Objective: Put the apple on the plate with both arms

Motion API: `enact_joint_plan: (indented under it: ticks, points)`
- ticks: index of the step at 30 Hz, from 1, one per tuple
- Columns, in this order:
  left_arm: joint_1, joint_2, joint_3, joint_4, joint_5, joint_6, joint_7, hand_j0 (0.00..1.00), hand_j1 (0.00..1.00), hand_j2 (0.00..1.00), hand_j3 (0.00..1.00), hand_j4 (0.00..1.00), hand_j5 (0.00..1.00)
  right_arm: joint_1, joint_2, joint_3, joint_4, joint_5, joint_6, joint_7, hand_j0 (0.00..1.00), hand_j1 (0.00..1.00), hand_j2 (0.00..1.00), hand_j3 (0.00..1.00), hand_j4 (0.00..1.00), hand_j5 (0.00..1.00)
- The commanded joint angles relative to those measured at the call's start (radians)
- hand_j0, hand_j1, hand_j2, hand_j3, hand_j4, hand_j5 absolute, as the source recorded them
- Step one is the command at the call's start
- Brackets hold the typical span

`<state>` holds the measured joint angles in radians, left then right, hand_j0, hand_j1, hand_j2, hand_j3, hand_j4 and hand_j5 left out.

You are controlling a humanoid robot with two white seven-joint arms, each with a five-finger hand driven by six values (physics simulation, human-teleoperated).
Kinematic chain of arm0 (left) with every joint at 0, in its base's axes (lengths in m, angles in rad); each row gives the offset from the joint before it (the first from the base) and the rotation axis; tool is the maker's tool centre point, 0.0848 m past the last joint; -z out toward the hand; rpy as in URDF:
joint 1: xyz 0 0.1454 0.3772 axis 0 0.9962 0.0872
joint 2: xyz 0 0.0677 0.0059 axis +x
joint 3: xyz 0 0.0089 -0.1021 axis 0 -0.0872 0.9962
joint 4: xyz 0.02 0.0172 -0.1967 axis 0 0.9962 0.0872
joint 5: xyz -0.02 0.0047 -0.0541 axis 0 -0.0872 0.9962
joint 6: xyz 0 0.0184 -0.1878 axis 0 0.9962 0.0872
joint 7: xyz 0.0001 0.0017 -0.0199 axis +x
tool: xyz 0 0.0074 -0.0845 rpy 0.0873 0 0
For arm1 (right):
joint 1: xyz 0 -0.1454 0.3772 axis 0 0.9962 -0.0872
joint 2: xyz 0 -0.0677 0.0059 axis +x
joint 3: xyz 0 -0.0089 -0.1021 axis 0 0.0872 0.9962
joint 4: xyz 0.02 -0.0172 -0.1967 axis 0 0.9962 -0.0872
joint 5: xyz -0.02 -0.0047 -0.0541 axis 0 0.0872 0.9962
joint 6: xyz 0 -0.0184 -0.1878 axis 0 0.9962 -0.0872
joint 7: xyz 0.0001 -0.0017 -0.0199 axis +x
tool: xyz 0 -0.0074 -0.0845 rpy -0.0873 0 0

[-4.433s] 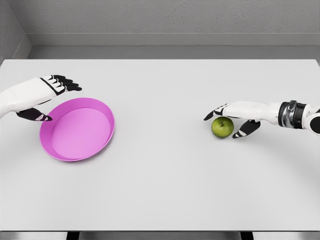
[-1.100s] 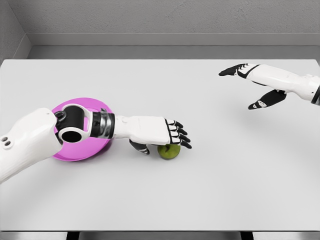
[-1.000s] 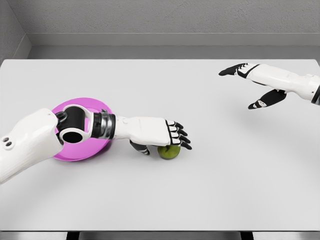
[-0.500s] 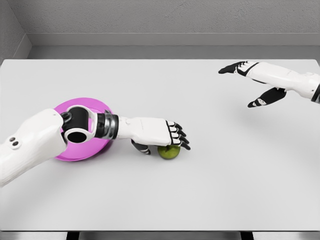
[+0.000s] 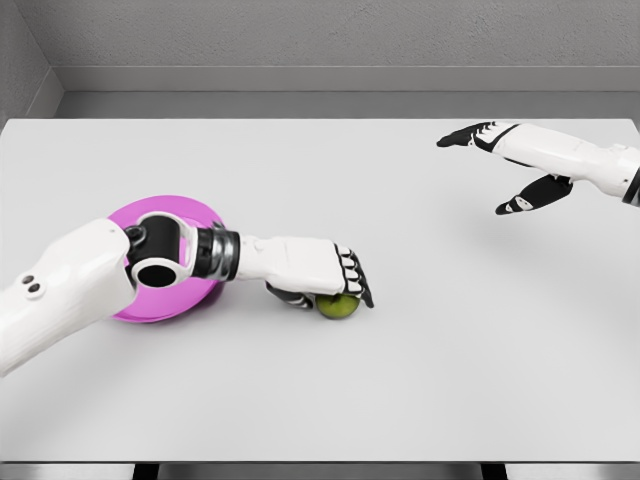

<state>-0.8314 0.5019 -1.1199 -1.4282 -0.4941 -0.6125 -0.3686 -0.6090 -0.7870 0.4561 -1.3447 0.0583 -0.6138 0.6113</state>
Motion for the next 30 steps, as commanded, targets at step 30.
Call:
enact_joint_plan:
  ticks: [30]
  points:
    - [-0.052,0.4,0.14,-0.094,0.18,0.002,0.011,0.52,0.52,0.52,0.52,0.52,0.52,0.0,0.008,0.0,0.001,-0.008,0.003,0.0,1.0,1.0,1.0,1.0,1.0,1.0]
